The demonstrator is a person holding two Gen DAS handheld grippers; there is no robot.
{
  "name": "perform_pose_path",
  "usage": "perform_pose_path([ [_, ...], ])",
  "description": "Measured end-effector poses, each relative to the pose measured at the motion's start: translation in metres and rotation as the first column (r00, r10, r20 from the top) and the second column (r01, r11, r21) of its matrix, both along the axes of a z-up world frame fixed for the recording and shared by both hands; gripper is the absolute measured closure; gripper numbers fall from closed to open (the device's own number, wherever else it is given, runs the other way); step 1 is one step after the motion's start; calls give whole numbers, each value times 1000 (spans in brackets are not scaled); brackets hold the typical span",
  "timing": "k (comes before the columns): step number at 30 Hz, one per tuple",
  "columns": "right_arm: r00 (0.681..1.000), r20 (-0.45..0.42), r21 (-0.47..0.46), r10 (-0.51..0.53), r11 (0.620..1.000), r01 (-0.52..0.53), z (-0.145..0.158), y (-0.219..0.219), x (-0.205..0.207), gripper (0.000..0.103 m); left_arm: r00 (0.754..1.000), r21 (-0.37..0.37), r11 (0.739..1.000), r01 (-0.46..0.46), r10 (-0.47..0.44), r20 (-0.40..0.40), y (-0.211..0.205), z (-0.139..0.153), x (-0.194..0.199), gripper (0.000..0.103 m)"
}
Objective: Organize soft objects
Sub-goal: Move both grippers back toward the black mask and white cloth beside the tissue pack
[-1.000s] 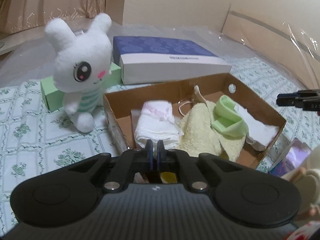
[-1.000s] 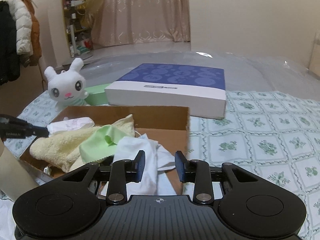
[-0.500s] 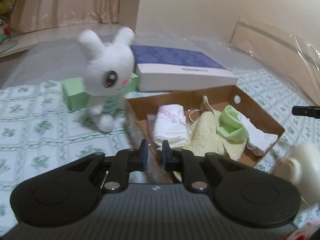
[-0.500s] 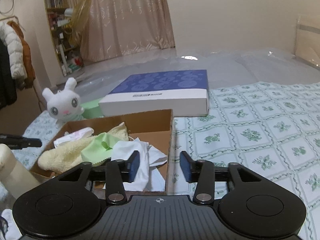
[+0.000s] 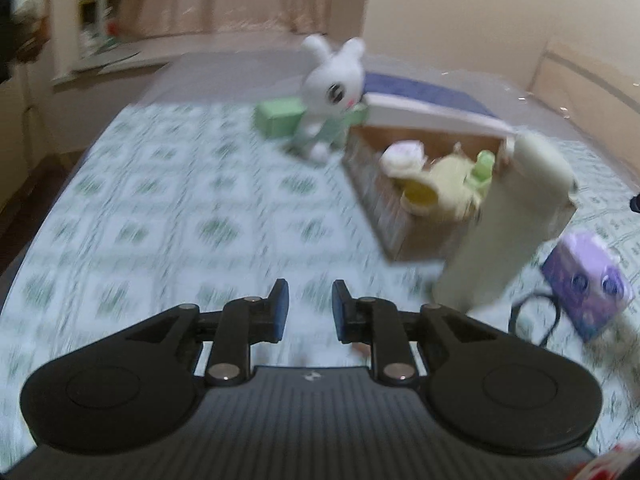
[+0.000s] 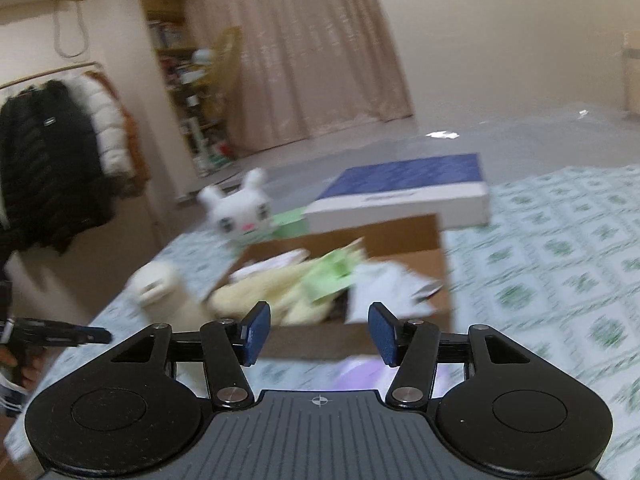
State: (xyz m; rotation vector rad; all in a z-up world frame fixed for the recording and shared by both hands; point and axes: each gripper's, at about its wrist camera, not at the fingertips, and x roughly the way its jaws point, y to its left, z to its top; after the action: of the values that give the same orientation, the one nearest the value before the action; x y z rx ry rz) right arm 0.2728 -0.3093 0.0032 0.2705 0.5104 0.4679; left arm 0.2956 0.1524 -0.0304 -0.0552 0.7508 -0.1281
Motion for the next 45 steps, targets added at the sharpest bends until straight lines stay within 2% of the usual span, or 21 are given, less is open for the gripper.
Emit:
perform_pose_path([
  [5, 994, -49, 19, 95, 995, -95, -16, 43, -31, 48, 996, -30, 996, -81, 80, -25, 2, -13, -59, 83],
  [9, 982, -122, 26, 147, 989, -145, -41, 76, -44, 48, 991, -6, 992, -128, 127, -36, -5, -19, -93, 83],
  [14, 960, -220, 29, 174, 985, -171, -79, 111, -46, 48, 986, 29, 986, -161, 162, -28, -12, -21, -120, 80],
  [19, 957, -239, 66, 166, 986, -154, -96, 133, -33, 48, 979, 18, 979, -201, 202, -34, -12, -26, -130, 79],
  [24, 965, -219, 86, 147, 988, -131, -101, 142, -25, 48, 979, 27, 979, -203, 204, -31, -16, -27, -131, 79],
  [25, 965, -219, 89, 142, 988, -125, -101, 142, -23, 53, 979, 34, 980, -198, 200, -32, -18, -28, -130, 79],
  [26, 965, -217, 88, 145, 988, -129, -101, 142, -23, 72, 980, 39, 980, -195, 196, -33, -21, -28, -129, 79],
  [27, 965, -215, 83, 150, 987, -135, -100, 142, -22, 85, 981, 39, 981, -192, 193, -33, -22, -29, -128, 79],
  [28, 966, -215, 76, 146, 988, -133, -98, 140, -22, 93, 981, 36, 981, -188, 189, -34, -23, -30, -128, 79],
  [35, 988, -128, 67, 89, 994, -81, -71, 103, -32, 97, 986, 29, 987, -160, 161, -32, -31, -30, -127, 79],
  [39, 997, 0, 43, 74, 996, -74, -40, 83, -48, 97, 989, 23, 989, -144, 144, -27, -38, -30, -127, 79],
  [42, 985, 66, 10, 160, 987, -161, -26, 88, -61, 97, 991, 14, 992, -128, 129, -32, -45, -32, -125, 79],
  [45, 962, 44, -45, 270, 962, -268, -37, 113, -68, 97, 993, 5, 994, -110, 110, -36, -53, -34, -124, 79],
])
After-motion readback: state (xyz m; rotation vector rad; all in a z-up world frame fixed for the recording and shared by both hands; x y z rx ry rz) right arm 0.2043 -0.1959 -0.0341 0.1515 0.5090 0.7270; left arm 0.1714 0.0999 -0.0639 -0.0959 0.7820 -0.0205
